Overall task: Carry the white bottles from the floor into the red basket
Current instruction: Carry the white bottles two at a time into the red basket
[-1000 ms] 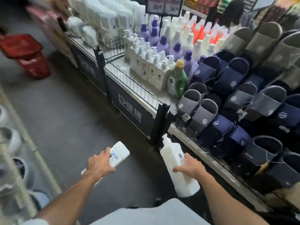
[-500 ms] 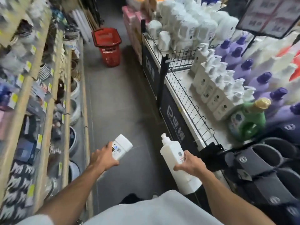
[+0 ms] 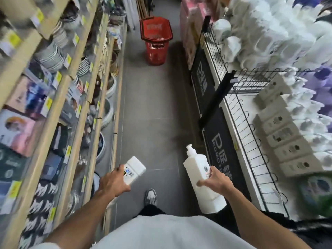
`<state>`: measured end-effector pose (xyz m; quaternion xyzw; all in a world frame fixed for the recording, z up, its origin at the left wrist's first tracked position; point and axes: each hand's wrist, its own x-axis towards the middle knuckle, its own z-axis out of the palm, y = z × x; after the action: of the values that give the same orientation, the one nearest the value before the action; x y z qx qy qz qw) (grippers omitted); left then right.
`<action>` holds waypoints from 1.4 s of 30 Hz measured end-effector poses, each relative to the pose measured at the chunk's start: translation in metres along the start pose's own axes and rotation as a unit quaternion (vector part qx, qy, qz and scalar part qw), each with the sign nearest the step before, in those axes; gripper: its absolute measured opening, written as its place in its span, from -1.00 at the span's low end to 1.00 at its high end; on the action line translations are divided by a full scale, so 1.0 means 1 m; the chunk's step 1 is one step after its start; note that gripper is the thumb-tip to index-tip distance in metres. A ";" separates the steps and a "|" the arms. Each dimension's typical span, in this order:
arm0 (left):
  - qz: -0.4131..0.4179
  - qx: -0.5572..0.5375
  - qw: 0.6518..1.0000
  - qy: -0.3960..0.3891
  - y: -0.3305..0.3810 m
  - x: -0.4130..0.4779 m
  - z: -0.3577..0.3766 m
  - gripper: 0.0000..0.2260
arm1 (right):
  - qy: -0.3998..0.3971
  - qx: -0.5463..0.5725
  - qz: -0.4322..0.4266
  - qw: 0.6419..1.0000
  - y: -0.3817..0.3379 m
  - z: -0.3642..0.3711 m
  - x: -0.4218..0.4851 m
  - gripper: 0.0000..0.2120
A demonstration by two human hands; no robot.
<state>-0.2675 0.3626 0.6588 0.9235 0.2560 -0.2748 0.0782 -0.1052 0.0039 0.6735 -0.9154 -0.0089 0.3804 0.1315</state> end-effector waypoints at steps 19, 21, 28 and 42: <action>-0.046 -0.043 0.997 0.033 -0.036 0.168 -0.131 -0.15 | 0.026 -0.037 -0.022 0.999 -0.155 -0.094 0.131 -0.28; -0.051 -0.057 0.997 0.028 -0.035 0.177 -0.138 -0.16 | 0.020 -0.043 -0.029 0.998 -0.164 -0.104 0.147 -0.28; -0.078 -0.047 0.996 0.013 -0.033 0.211 -0.161 -0.12 | 0.008 -0.059 -0.049 0.997 -0.196 -0.141 0.197 -0.28; -0.094 -0.048 0.994 -0.009 -0.041 0.292 -0.218 -0.14 | 0.004 -0.053 -0.048 0.997 -0.264 -0.193 0.271 -0.31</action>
<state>0.0229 0.5853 0.6816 0.8880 0.3539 -0.2767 0.0982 0.2442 0.2455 0.6811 -0.9209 -0.0722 0.3694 0.1013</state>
